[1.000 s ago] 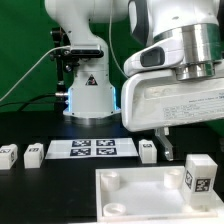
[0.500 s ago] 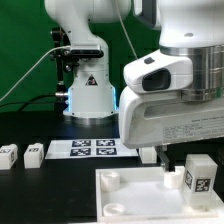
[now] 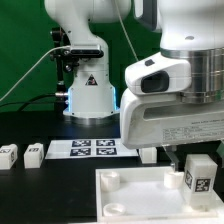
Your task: Assemble one leg
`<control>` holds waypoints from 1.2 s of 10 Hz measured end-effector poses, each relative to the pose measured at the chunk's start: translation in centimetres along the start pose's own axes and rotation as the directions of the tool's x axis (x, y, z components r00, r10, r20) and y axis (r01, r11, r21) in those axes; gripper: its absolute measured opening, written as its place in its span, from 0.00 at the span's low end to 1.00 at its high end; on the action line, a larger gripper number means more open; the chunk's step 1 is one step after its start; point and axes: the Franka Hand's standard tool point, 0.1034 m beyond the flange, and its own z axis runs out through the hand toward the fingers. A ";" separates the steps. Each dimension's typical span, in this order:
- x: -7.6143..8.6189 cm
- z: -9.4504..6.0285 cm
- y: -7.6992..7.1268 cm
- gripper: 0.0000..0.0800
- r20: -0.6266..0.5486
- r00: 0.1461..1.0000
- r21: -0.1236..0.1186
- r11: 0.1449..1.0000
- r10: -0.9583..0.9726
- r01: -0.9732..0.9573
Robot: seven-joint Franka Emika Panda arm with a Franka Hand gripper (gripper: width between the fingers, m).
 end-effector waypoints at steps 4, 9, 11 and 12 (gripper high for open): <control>0.0 0.0 0.1 0.37 0.000 0.951 0.000 0.951 0.308 -0.308; 0.4 0.0 0.3 0.37 -0.022 0.489 0.090 0.489 0.872 -0.868; 0.4 0.2 0.1 0.37 0.014 0.159 0.108 0.157 0.987 -0.982; 0.4 0.2 0.1 0.37 0.031 0.085 0.108 0.081 0.996 -0.991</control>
Offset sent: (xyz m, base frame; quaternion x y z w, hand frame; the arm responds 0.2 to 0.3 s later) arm 0.0000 0.0000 0.0000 0.0000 0.0000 0.2667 0.9638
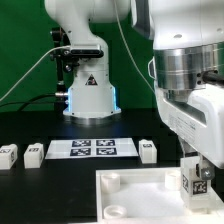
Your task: Assemble one leg
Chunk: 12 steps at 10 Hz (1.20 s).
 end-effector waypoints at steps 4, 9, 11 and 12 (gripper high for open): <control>-0.1 0.4 0.3 0.60 -0.002 0.978 -0.006 0.978 -0.207 0.207; -0.4 0.4 0.3 0.81 0.001 0.613 -0.004 0.613 -0.790 0.790; -0.1 0.4 0.1 0.81 -0.004 0.362 -0.021 0.362 -0.932 0.932; 0.0 0.4 -0.2 0.81 -0.010 0.176 -0.055 0.176 -0.984 0.983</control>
Offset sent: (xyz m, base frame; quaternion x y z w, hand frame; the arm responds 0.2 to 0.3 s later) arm -0.0120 0.0028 -0.0063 -0.0020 -0.0031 -0.1791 0.9838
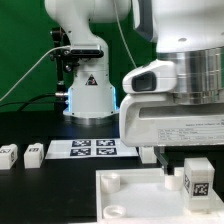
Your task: Assemble one leg
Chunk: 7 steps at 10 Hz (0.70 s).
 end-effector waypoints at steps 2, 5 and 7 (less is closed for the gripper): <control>0.0 0.0 0.0 0.77 -0.002 1.000 -0.004 1.000 -0.021 0.021; 0.0 0.0 -0.2 0.40 0.001 0.983 0.005 0.983 0.186 -0.186; 0.0 0.0 0.1 0.38 0.003 0.923 0.005 0.923 0.384 -0.384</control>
Offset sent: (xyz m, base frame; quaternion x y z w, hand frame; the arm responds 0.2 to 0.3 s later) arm 0.0000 0.0000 0.0000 0.0000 0.0000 0.0000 1.0000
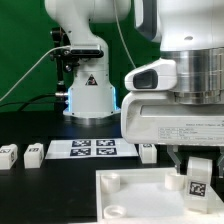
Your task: Assemble one leg
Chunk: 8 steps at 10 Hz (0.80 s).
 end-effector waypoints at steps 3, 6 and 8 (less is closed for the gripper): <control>-0.2 0.1 0.2 0.38 -0.019 0.889 0.015 0.890 0.457 -0.457; -0.6 0.4 -0.1 0.38 0.016 0.517 0.065 0.515 0.856 -0.855; -0.9 0.6 -0.4 0.38 0.052 0.347 0.066 0.343 0.937 -0.937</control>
Offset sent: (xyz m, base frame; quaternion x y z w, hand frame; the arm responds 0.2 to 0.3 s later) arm -0.0076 0.0005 -0.0108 0.0203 0.0287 0.3441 0.9383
